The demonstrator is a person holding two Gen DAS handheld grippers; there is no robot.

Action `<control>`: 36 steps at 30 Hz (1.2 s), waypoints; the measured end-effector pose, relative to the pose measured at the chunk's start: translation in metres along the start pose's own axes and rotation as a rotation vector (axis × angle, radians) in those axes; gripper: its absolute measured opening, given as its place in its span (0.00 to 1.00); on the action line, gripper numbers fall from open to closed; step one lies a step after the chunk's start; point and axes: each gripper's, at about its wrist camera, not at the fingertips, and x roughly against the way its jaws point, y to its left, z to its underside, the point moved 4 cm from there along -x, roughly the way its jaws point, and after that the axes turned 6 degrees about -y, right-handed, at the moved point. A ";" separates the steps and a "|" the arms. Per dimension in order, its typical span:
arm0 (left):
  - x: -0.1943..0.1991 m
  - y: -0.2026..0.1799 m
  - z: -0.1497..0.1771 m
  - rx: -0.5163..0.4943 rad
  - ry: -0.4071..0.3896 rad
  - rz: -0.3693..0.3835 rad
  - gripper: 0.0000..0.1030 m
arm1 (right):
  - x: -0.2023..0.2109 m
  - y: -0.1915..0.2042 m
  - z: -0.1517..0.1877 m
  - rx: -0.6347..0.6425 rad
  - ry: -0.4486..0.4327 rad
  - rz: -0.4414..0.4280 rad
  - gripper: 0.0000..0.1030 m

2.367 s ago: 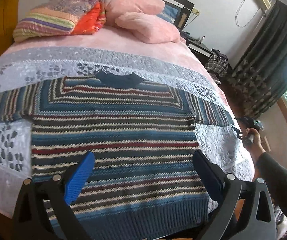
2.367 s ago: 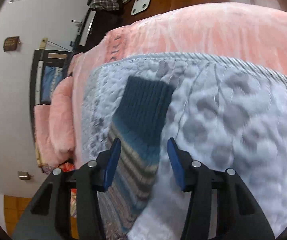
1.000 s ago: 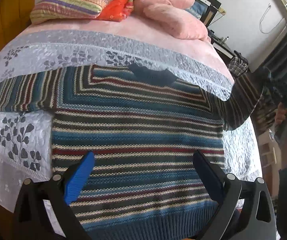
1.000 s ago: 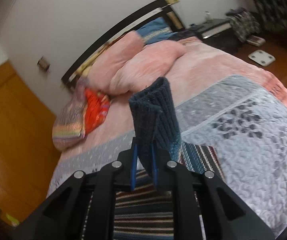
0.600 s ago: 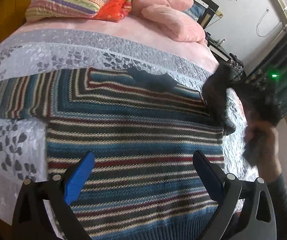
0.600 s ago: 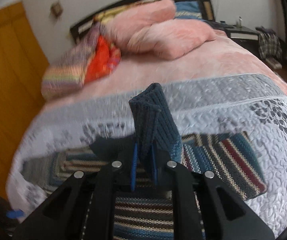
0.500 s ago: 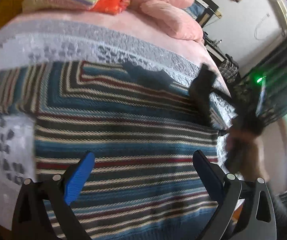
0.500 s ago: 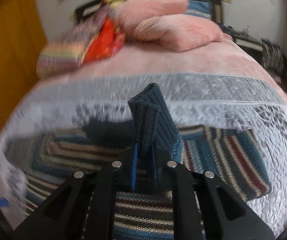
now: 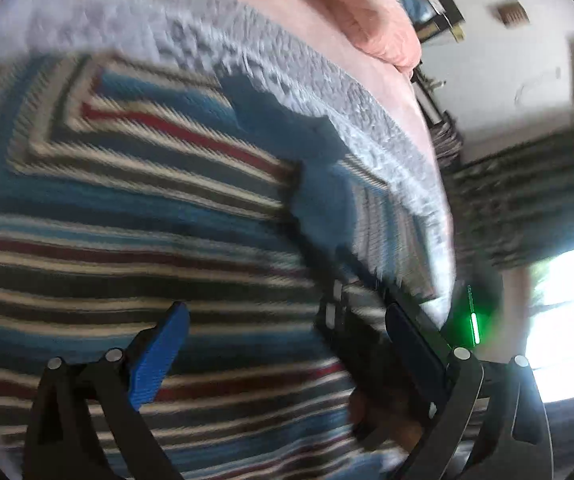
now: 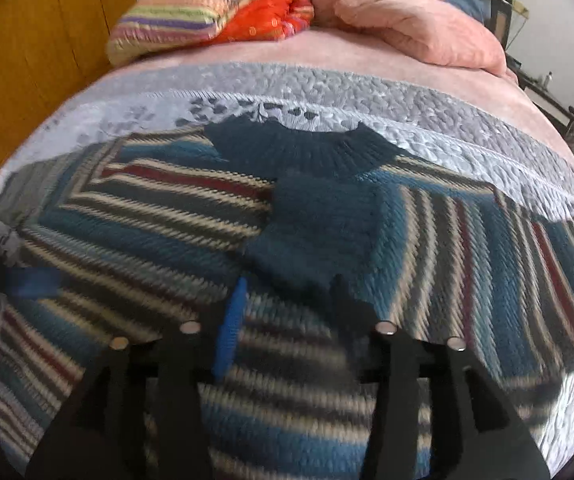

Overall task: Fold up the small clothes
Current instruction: 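Carry the held sleeve across the sweater body with the right tool and release, then grasp the other sleeve with the left tool, fold it over the body, release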

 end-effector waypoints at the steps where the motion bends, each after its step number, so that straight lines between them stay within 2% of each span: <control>1: -0.009 0.000 -0.003 0.039 0.012 0.037 0.96 | 0.008 -0.002 0.003 -0.011 -0.004 -0.003 0.46; 2: -0.021 -0.003 -0.007 0.071 0.028 0.080 0.96 | 0.023 -0.007 0.013 -0.035 -0.009 -0.013 0.46; 7: -0.072 -0.012 -0.019 0.168 0.062 0.154 0.96 | 0.078 -0.016 0.058 -0.109 -0.005 -0.061 0.47; 12: -0.107 -0.019 -0.034 0.203 0.060 0.144 0.94 | 0.116 -0.012 0.097 -0.203 0.009 -0.109 0.49; 14: -0.113 -0.019 -0.037 0.205 0.054 0.110 0.93 | 0.128 -0.011 0.107 -0.262 0.004 -0.130 0.49; 15: -0.113 -0.019 -0.038 0.203 0.038 0.102 0.85 | 0.132 -0.010 0.109 -0.287 0.003 -0.140 0.49; 16: -0.112 -0.021 -0.039 0.188 0.028 0.078 0.67 | 0.134 -0.011 0.111 -0.306 0.001 -0.148 0.49; 17: -0.115 -0.025 -0.039 0.165 0.043 0.060 0.22 | 0.137 -0.010 0.113 -0.318 -0.001 -0.156 0.49; 18: -0.118 -0.027 -0.038 0.152 0.067 0.046 0.08 | 0.138 -0.007 0.115 -0.326 -0.001 -0.165 0.50; 25: -0.089 -0.059 -0.056 0.042 0.012 -0.002 0.08 | 0.140 0.002 0.137 -0.319 0.017 -0.181 0.50; 31: -0.019 -0.108 -0.090 -0.144 -0.054 -0.015 0.08 | 0.134 -0.006 0.146 -0.362 0.039 -0.176 0.50; 36: 0.038 -0.115 -0.113 -0.230 -0.104 -0.038 0.07 | 0.130 -0.010 0.144 -0.376 0.043 -0.183 0.50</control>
